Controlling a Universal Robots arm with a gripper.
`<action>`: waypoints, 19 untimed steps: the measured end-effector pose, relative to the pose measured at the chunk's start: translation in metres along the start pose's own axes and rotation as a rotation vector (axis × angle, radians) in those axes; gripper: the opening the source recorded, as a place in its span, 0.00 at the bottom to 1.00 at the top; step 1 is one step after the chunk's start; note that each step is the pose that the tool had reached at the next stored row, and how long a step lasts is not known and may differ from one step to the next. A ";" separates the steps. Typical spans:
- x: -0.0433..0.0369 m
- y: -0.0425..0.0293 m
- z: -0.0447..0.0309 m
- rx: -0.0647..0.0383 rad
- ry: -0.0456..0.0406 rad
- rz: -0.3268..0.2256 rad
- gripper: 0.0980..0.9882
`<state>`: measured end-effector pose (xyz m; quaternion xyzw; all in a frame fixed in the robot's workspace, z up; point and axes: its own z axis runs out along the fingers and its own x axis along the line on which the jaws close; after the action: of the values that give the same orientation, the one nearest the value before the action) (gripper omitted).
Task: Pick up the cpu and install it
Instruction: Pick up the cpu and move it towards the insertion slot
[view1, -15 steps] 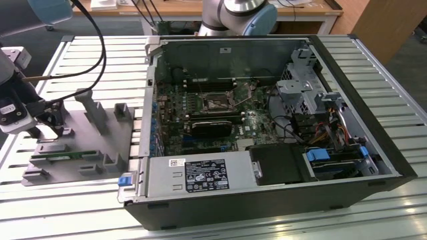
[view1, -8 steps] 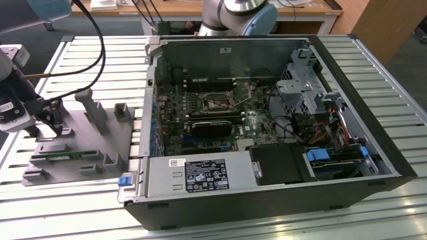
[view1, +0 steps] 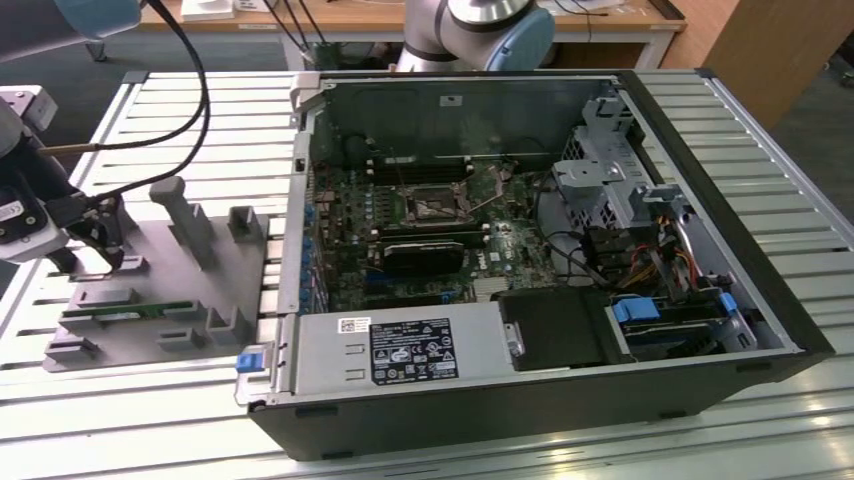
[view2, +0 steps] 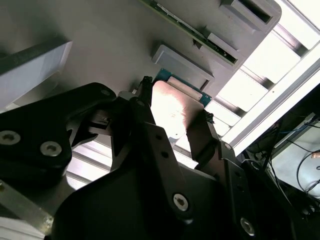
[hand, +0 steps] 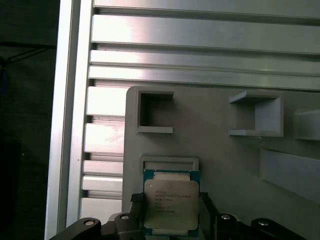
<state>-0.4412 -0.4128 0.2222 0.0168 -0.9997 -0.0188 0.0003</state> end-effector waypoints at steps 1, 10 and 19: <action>0.0000 0.0000 -0.0003 0.000 0.0001 0.000 0.48; 0.0000 0.0001 -0.0037 0.000 0.0001 0.000 0.48; 0.0000 0.0003 -0.0080 0.000 0.0000 0.000 0.48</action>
<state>-0.4412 -0.4128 0.2302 0.0168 -0.9997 -0.0188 0.0003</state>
